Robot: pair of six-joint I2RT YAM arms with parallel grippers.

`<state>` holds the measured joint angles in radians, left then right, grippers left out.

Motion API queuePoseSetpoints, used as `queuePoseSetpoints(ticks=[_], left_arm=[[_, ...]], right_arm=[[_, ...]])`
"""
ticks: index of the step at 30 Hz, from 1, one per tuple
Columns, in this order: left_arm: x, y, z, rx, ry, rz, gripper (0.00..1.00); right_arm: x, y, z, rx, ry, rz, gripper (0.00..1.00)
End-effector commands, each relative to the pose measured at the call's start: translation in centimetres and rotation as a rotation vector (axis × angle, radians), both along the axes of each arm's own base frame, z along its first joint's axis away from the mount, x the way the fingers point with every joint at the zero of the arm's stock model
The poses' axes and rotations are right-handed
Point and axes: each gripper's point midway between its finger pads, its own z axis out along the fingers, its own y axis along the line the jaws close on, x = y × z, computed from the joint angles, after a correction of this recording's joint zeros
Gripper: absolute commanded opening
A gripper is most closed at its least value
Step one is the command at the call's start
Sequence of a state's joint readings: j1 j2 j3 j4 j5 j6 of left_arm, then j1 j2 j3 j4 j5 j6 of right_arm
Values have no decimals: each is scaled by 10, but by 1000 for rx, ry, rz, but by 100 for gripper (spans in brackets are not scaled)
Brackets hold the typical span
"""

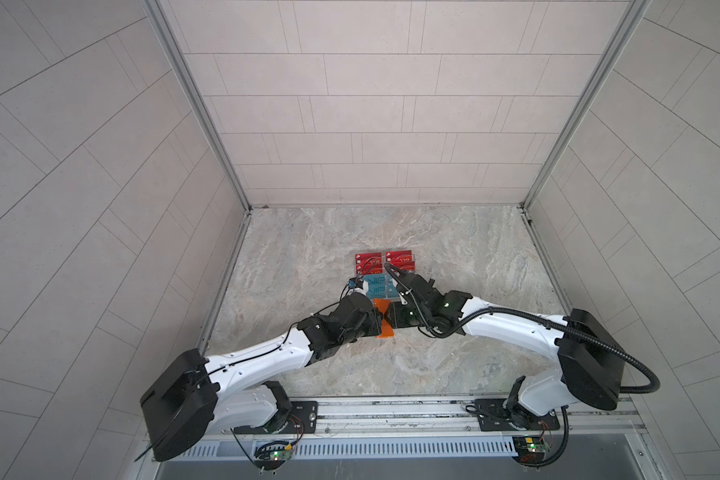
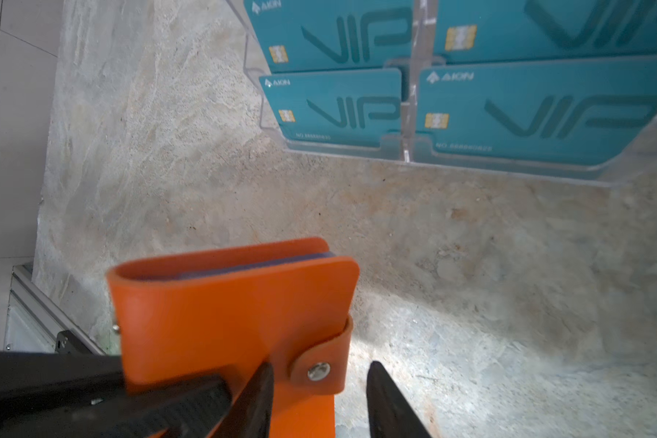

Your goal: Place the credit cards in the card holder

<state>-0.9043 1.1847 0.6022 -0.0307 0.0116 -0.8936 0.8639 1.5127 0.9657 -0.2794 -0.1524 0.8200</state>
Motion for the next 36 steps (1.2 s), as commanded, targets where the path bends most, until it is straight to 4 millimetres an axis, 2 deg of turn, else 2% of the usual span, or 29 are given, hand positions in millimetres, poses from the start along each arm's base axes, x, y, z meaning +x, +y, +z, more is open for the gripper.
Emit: queuePoseSetpoints(ticks=[1,8,11,18,23,27,32,36], left_arm=[[2,-7,18,-41,-29,-9,12],[3,-5,16,-26,-32,2,12],[4,-1,14,-10,-35,15,12],[4,-2,9,1,-24,11,12],[4,-1,6,9,-19,13,12],[4,-1,4,10,-16,13,12],[3,-2,4,9,-17,11,12],[3,-2,5,5,-19,11,12]], right_arm=[[7,-3,-5,-57,-13,-28,43],[-1,-9,-22,-133,27,-8,37],[-3,-12,-23,-165,27,4,31],[-7,-2,-17,-110,41,33,30],[-13,8,-9,-50,61,59,37],[-16,12,-4,-12,70,68,49],[-20,12,-6,-10,85,78,50],[-18,3,-17,-73,75,61,47]])
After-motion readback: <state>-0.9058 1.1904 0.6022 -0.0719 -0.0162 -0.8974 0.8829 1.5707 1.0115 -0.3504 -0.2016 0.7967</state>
